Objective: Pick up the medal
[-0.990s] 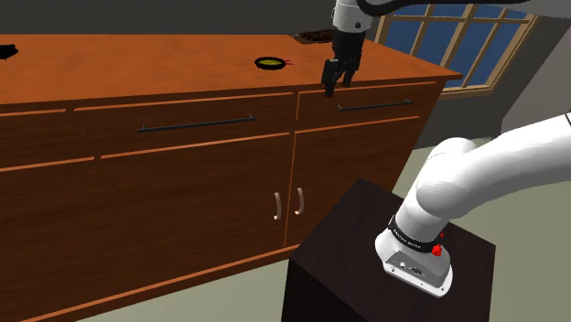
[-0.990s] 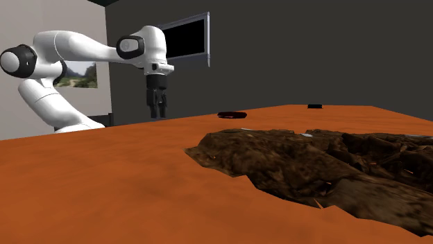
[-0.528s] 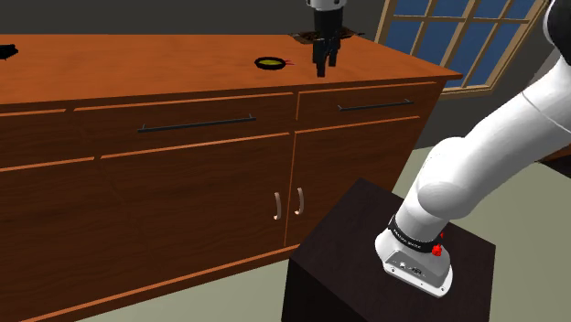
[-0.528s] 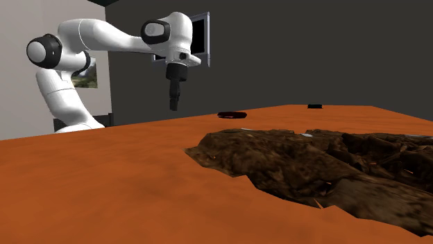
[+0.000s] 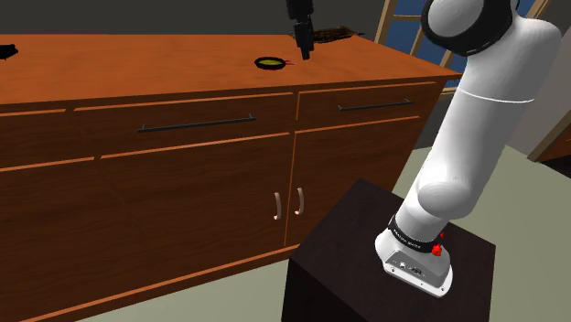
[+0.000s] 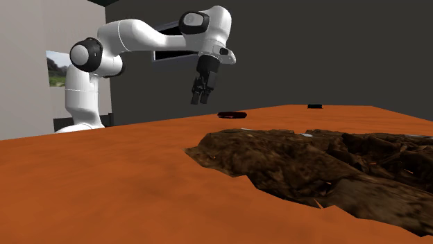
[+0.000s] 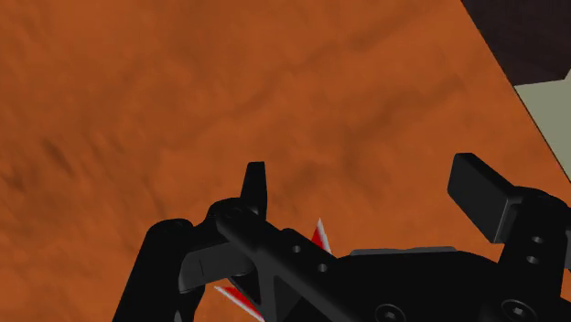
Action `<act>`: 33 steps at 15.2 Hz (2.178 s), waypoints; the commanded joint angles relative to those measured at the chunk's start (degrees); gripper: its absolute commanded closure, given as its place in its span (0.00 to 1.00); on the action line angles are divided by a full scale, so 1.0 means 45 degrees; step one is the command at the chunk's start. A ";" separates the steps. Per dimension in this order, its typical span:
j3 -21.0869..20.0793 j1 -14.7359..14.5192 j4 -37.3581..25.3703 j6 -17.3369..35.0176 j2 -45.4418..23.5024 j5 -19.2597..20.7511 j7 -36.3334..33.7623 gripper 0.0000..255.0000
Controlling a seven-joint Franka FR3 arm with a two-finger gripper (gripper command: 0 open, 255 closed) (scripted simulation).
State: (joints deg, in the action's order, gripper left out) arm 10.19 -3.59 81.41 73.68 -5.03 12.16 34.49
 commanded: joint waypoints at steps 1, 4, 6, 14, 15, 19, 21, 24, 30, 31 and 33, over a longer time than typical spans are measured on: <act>0.0012 0.0076 -0.2501 -0.1081 -0.1846 0.0140 0.1208 0.00; -0.0032 0.0192 -0.4949 -0.2065 -0.3661 0.0320 0.2267 0.00; -0.0055 0.0169 -0.4198 -0.1592 -0.3398 0.0311 0.2118 0.00; -0.0092 0.0131 -0.2770 -0.0622 -0.2974 0.0290 0.1819 1.00; -0.0093 0.0129 -0.2758 -0.0616 -0.2969 0.0290 0.1815 1.00; -0.0094 0.0128 -0.2751 -0.0614 -0.2964 0.0290 0.1813 1.00; -0.0094 0.0128 -0.2751 -0.0614 -0.2964 0.0290 0.1814 1.00; -0.0076 0.0146 -0.3352 -0.1031 -0.3132 0.0301 0.1947 1.00; -0.0017 0.0217 -0.5536 -0.2422 -0.3878 0.0326 0.2382 1.00; -0.0004 0.0236 -0.5984 -0.2688 -0.4051 0.0331 0.2470 1.00; 0.0029 0.0286 -0.7006 -0.3271 -0.4468 0.0338 0.2667 1.00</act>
State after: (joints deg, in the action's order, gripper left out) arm 10.25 -2.41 51.97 60.26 -24.35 13.65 46.05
